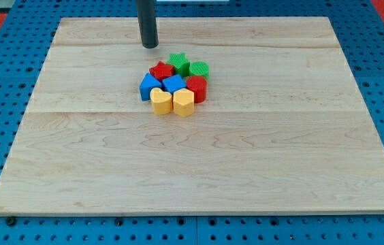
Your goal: Separate the green blocks from the group of blocks
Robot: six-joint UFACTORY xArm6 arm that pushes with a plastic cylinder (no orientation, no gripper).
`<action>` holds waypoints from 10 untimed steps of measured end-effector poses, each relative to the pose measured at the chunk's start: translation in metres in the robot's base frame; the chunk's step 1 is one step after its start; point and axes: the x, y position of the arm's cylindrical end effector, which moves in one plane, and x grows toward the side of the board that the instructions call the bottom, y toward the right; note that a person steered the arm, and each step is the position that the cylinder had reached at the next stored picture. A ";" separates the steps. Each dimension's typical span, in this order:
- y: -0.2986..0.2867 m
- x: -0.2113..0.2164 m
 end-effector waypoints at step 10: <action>-0.015 -0.012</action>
